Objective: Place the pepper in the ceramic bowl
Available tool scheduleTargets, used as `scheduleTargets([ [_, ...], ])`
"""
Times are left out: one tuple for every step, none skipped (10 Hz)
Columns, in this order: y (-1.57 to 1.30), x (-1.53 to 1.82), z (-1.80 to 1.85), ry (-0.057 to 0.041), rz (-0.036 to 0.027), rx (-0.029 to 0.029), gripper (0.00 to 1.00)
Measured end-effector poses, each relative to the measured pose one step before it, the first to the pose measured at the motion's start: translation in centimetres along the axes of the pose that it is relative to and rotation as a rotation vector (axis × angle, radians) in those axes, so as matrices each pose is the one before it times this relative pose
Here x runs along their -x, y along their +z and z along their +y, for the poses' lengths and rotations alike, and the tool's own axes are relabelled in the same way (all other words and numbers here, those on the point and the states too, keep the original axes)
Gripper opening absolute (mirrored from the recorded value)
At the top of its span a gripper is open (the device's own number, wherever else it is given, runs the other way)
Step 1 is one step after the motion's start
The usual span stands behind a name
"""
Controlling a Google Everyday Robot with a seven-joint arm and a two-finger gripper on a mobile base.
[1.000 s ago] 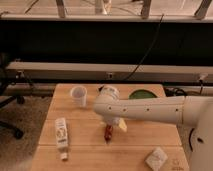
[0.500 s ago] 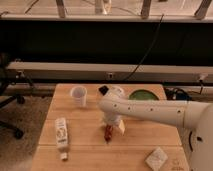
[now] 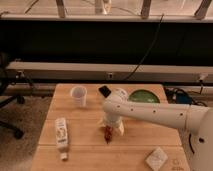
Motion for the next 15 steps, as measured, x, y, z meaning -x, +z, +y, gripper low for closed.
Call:
scheduleTargets([
  [0.249, 0.149, -0.114, -0.01, 0.00013, 0.00057, 0.62],
  [0.193, 0.141, -0.139, -0.00901, 0.00089, 0.00308, 0.53],
  [0.19, 0.154, -0.136, -0.0091, 0.00246, 0.00497, 0.41],
  [0.086, 0.117, -0.068, -0.00529, 0.0044, 0.00378, 0.33],
  [-0.017, 0.092, -0.128, -0.00514, 0.00678, 0.00193, 0.24],
  [-0.112, 0.134, -0.19, -0.00268, 0.00569, -0.00066, 0.12],
  [-0.11, -0.432, 0.022, 0.01925, -0.00955, -0.00686, 0.03],
  [-0.081, -0.399, 0.471, 0.00996, -0.00657, 0.00082, 0.0],
  [-0.343, -0.841, 0.919, 0.01205, -0.00159, 0.00182, 0.0],
  [-0.703, -1.293, 1.394, 0.01316, -0.00084, 0.00051, 0.0],
  [-0.452, -0.755, 0.773, 0.01759, -0.00008, -0.00133, 0.0],
  [-0.326, -0.483, 0.256, 0.01228, -0.00298, 0.00058, 0.0],
  [-0.6, -0.842, 0.101, 0.01794, -0.00125, -0.00403, 0.0],
  [-0.31, -0.434, 0.295, 0.0092, -0.00013, 0.00045, 0.0],
  [-0.403, -0.598, 0.521, 0.008, -0.00042, -0.00101, 0.0],
])
